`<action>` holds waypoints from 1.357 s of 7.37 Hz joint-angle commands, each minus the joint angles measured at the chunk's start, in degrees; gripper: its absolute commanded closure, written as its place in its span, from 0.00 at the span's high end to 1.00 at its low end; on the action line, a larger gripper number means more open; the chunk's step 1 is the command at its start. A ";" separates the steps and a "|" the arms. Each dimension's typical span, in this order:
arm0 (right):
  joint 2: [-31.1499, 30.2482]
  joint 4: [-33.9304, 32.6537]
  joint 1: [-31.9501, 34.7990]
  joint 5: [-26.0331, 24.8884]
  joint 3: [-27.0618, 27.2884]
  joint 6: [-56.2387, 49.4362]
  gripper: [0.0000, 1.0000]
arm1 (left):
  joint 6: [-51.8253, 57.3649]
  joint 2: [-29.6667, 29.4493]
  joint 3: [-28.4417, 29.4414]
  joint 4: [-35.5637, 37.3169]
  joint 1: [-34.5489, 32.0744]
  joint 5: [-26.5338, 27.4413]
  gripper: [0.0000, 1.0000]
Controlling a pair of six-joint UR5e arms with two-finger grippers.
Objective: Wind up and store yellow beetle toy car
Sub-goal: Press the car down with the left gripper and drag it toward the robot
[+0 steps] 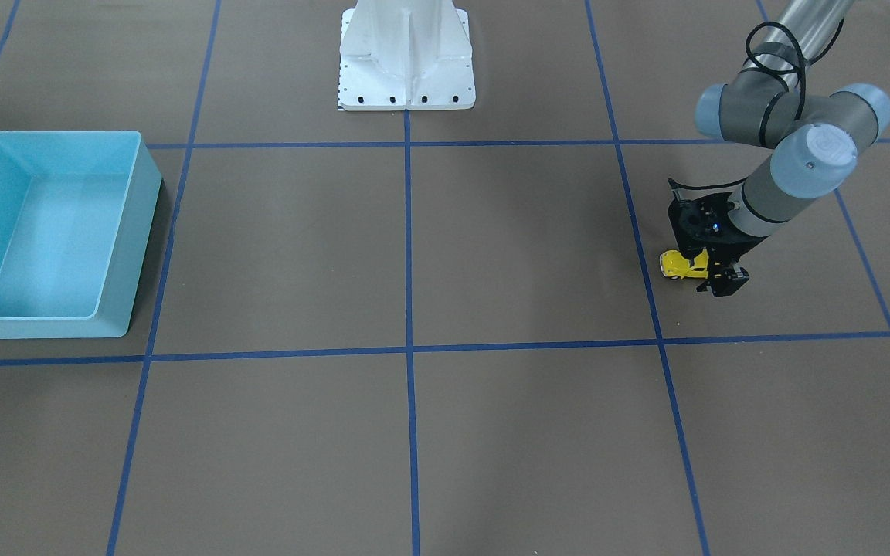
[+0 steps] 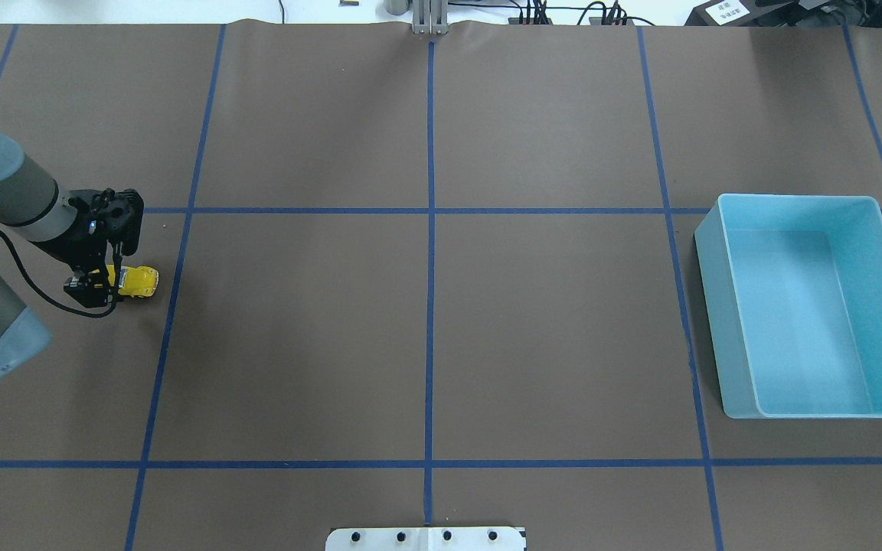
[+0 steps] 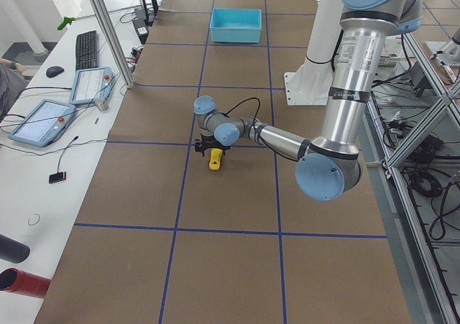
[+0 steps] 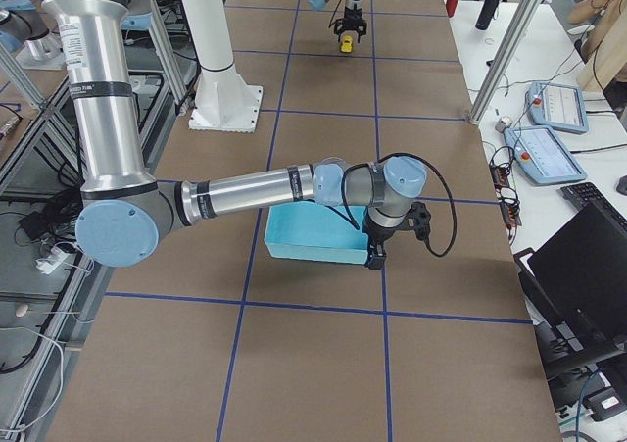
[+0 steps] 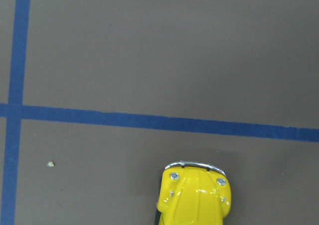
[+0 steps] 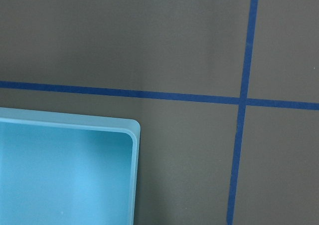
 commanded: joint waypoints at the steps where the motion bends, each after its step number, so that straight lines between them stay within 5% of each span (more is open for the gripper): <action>1: -0.05 0.05 -0.03 0.00 0.05 0.00 0.99 | -0.03 -0.04 0.25 -0.73 0.14 -0.76 1.00; 10: 0.04 0.05 -0.47 0.00 0.22 0.09 0.99 | 0.05 -0.04 0.33 -0.82 0.58 -1.20 0.98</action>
